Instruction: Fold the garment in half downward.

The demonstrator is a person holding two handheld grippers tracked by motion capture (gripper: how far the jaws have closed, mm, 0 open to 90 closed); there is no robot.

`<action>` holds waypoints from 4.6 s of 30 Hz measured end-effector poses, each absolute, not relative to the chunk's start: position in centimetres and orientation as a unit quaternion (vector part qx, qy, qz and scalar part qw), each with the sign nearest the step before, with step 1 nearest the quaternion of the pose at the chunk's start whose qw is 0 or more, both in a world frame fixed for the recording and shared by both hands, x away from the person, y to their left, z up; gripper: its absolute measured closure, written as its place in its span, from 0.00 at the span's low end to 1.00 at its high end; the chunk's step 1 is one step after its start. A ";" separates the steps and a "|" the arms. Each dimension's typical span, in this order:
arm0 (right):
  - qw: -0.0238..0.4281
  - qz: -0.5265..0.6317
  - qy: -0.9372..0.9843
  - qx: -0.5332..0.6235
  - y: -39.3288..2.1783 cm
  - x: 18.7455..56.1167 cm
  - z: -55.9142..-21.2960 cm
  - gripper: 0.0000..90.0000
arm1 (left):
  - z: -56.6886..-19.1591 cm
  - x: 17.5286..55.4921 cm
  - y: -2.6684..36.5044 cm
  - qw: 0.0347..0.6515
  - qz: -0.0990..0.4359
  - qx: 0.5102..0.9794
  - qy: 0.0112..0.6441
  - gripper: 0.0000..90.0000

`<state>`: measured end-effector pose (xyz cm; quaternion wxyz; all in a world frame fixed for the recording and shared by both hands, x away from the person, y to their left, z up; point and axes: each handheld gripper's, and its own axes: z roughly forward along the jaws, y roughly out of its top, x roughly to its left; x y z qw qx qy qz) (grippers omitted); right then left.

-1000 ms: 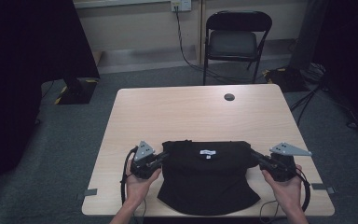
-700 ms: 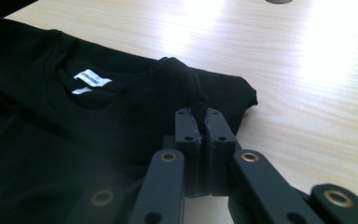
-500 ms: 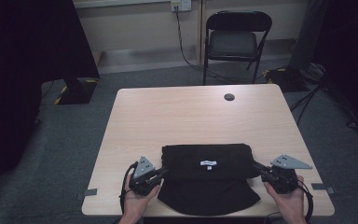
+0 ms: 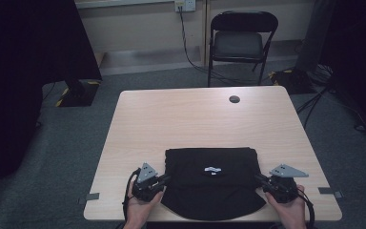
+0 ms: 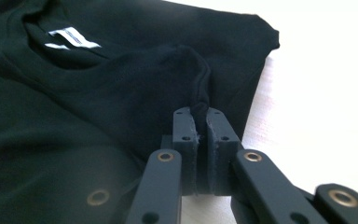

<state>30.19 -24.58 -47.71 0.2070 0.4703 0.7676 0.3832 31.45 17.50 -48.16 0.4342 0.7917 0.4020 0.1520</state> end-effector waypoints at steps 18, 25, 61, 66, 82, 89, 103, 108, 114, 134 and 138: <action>0.192 0.363 0.751 0.517 -24.8 30.9 -49.3 0.47 | -48.8 32.1 18.4 0.454 0.123 0.773 0.426 0.60; 0.194 0.386 0.736 0.521 -25.2 31.4 -47.1 0.25 | -45.9 33.5 18.5 0.477 0.120 0.759 0.426 0.57; 0.196 0.346 0.769 0.500 -18.0 39.2 -49.5 0.27 | -49.3 40.8 14.2 0.399 0.137 0.783 0.457 0.58; 0.196 0.348 0.768 0.500 -17.4 39.9 -49.5 0.27 | -49.7 41.4 14.7 0.412 0.152 0.767 0.467 0.61; 0.182 0.342 0.772 0.504 -16.2 43.4 -49.2 0.28 | -49.9 43.7 15.6 0.410 0.170 0.758 0.477 0.61; 0.173 0.341 0.771 0.509 -16.0 44.7 -49.0 0.30 | -50.0 44.1 15.4 0.410 0.180 0.758 0.475 0.57; 0.138 0.403 0.757 0.496 -18.4 43.2 -45.5 0.42 | -46.1 43.3 16.5 0.476 0.130 0.726 0.479 0.51; 0.131 0.397 0.766 0.489 -18.0 43.6 -45.4 0.51 | -46.9 43.6 14.3 0.445 0.126 0.760 0.457 0.54; 0.123 0.378 0.775 0.491 -16.9 44.2 -46.7 0.54 | -48.0 44.0 14.1 0.431 0.113 0.762 0.469 0.55; 0.153 0.344 0.798 0.470 -15.7 43.7 -47.7 0.90 | -48.7 43.5 14.0 0.401 0.128 0.774 0.473 0.85; 0.152 0.361 0.794 0.464 -16.1 43.5 -47.4 0.92 | -48.5 43.4 14.2 0.407 0.125 0.772 0.472 0.91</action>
